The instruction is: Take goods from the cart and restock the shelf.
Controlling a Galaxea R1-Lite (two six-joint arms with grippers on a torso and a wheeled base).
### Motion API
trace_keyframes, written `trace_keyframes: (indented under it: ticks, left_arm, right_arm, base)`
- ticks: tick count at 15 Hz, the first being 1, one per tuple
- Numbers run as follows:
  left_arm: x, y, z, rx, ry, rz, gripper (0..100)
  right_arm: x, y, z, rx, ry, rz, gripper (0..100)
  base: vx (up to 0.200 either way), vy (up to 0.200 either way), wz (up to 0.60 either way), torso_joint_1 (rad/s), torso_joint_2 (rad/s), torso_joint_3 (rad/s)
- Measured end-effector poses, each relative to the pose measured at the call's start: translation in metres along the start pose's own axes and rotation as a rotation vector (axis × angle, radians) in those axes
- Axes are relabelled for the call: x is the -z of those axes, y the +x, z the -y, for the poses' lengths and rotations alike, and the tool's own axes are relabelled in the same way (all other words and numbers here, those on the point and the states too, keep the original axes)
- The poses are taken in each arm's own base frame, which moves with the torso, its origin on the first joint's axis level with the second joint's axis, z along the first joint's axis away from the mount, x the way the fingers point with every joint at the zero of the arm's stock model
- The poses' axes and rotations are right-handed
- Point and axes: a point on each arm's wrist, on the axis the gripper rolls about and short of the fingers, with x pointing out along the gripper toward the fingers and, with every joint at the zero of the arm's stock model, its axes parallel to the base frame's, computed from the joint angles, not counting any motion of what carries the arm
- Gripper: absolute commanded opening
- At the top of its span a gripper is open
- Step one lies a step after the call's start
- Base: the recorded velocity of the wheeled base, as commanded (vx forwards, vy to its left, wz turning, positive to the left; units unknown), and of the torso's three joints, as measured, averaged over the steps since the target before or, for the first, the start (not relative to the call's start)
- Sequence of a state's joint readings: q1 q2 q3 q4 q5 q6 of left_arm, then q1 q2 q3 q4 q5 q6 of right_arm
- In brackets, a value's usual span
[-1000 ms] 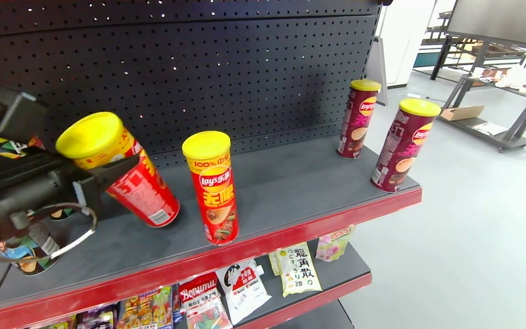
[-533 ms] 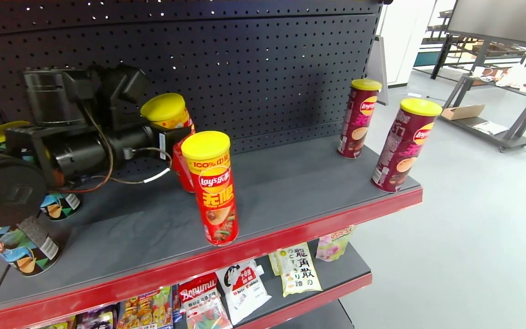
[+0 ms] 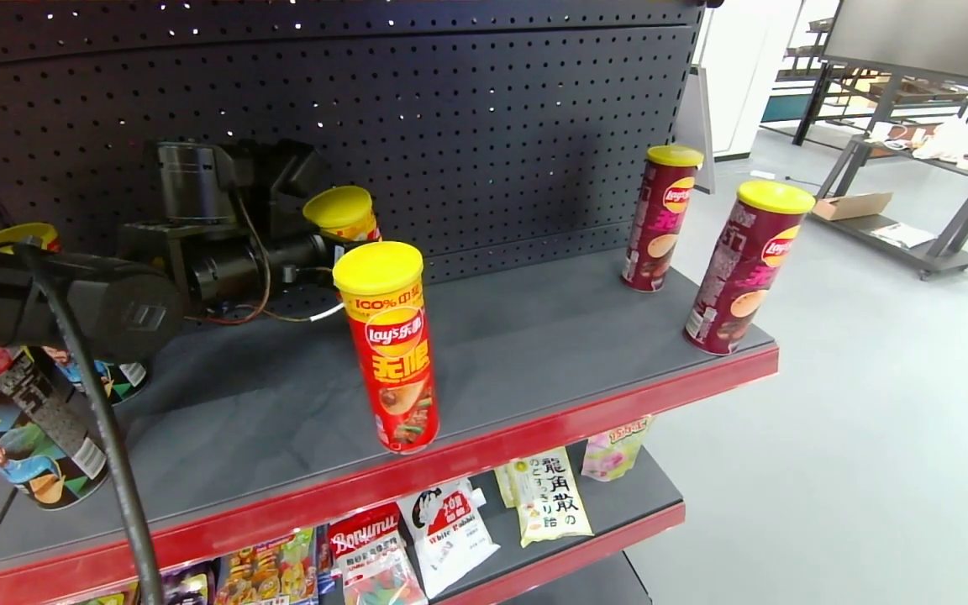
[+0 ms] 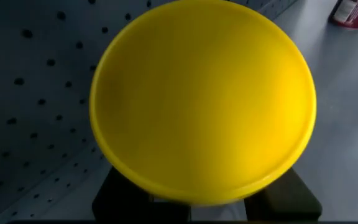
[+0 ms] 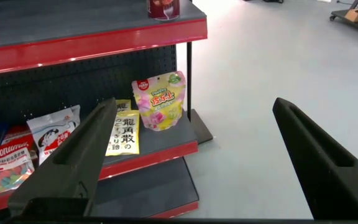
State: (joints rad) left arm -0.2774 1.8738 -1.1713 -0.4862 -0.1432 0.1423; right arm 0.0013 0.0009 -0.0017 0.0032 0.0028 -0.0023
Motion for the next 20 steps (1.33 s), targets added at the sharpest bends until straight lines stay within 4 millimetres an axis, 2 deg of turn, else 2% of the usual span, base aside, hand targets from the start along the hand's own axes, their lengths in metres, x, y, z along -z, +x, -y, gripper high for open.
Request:
trace_keyframes:
  ticks: [4, 14, 15, 20]
  left_arm:
    - [0.004, 0.009, 0.0, 0.024, 0.0, -0.006, 0]
    - [0.001, 0.013, -0.002, 0.072, -0.011, -0.039, 0]
    - [0.001, 0.014, -0.002, 0.072, -0.011, -0.039, 100]
    - [0.003, 0.015, -0.002, 0.072, -0.016, -0.046, 100]
  right_arm:
    - [0.0, 0.0, 0.0, 0.0, 0.0, -0.002, 100]
    - [0.0, 0.0, 0.0, 0.0, 0.0, 0.0, 100]
    - [0.0, 0.0, 0.0, 0.0, 0.0, 0.0, 100]
    - [0.0, 0.0, 0.0, 0.0, 0.0, 0.0, 100]
  base:
    - [0.0, 0.0, 0.0, 0.0, 0.0, 0.0]
    - [0.0, 0.0, 0.0, 0.0, 0.0, 0.0]
    - [0.0, 0.0, 0.0, 0.0, 0.0, 0.0]
    - [0.0, 0.0, 0.0, 0.0, 0.0, 0.0]
